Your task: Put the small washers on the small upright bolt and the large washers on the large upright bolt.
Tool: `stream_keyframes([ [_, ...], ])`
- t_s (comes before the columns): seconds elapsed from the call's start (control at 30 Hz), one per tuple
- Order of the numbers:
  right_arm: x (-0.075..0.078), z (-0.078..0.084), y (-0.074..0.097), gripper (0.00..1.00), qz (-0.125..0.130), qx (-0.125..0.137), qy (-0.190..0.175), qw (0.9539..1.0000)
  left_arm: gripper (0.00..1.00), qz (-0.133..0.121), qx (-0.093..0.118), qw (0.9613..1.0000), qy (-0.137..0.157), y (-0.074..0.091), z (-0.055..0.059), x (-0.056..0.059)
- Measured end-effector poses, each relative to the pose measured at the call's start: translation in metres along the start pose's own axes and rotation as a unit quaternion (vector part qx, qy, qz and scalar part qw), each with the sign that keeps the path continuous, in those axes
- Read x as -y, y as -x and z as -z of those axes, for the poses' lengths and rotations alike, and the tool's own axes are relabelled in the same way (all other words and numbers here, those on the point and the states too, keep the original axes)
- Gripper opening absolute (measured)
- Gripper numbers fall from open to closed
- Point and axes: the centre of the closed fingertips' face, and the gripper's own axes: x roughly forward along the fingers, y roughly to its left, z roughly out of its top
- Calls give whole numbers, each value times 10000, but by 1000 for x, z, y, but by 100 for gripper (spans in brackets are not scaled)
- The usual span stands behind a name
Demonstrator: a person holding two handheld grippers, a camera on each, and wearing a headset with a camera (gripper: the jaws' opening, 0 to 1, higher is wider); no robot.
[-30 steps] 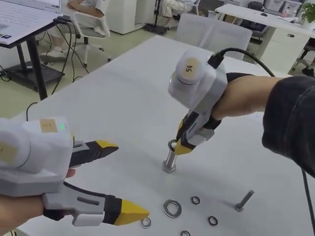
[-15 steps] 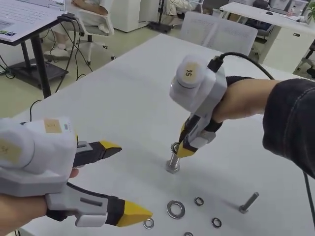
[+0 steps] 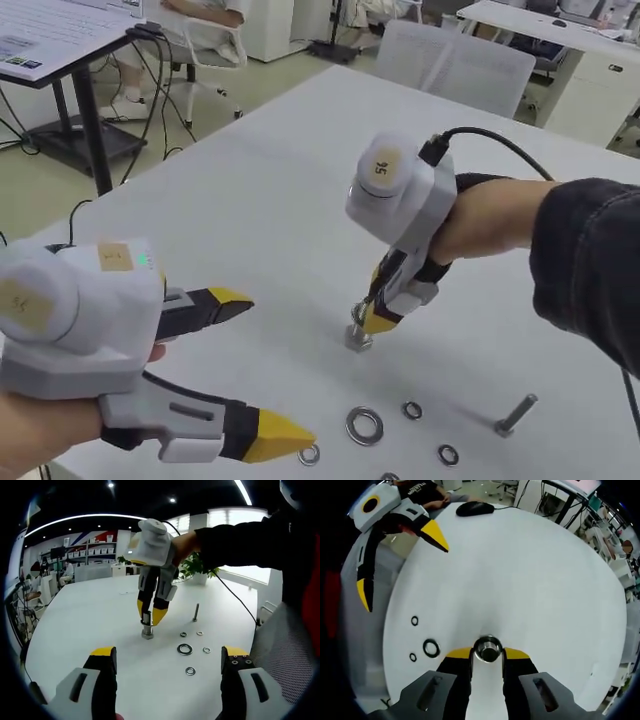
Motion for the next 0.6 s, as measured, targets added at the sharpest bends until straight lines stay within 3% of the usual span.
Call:
stream_keyframes([
  [0.6,1,6,-23,23,-50,-87,-62,9999,85,-20,2,10000,38,1,2,0],
])
